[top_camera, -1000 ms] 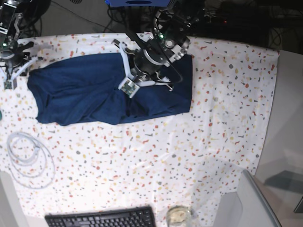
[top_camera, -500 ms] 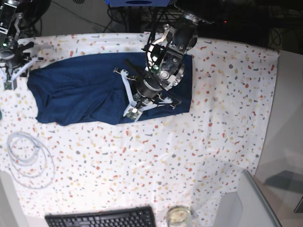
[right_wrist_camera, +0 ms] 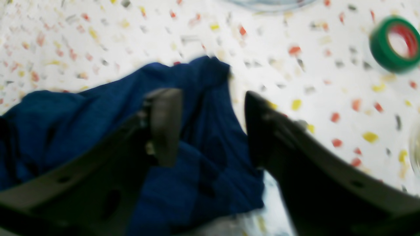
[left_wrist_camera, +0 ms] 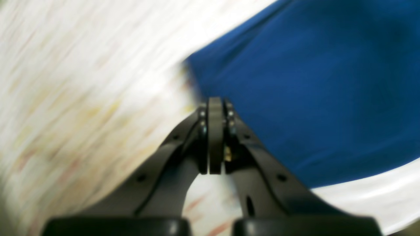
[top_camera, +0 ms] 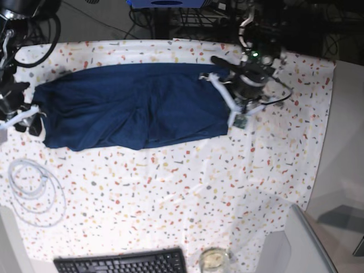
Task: Layout the t-shirt on the table in an organized manner, then fold the t-shirt properly
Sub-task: 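Release the fabric with the left gripper and raise it, then grasp the folded edge with the left gripper and the strip end with the right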
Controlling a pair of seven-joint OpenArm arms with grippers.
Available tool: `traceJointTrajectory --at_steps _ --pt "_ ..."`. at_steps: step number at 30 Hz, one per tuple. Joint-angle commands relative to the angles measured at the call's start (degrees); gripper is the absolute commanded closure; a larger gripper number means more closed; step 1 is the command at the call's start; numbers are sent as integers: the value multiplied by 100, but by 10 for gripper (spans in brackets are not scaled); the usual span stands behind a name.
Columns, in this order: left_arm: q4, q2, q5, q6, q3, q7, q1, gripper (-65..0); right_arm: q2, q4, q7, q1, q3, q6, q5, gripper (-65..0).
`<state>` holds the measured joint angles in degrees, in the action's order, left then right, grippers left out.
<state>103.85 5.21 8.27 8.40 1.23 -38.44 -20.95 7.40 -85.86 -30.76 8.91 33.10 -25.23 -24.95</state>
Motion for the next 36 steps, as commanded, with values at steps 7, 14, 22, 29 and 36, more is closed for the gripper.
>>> traceJointTrajectory --at_steps 7,14,22,29,36 --pt "-429 564 -1394 579 1507 1905 -828 0 117 37 -1139 -482 26 5 -709 -459" --pt "-886 591 -1931 782 1877 1993 -749 0 750 1461 -1877 -1264 88 13 -727 -459" --pt "-1484 512 -1895 790 1569 2002 -213 0 1374 3193 -1385 -1607 290 -1129 -736 -465" --pt "-1845 512 -1895 790 892 2002 165 0 1638 4178 -1456 -1730 299 -1477 -736 -467" --pt "-2399 503 -1895 782 162 2011 702 0 1330 3747 -1983 -1554 281 -1477 -736 -467"
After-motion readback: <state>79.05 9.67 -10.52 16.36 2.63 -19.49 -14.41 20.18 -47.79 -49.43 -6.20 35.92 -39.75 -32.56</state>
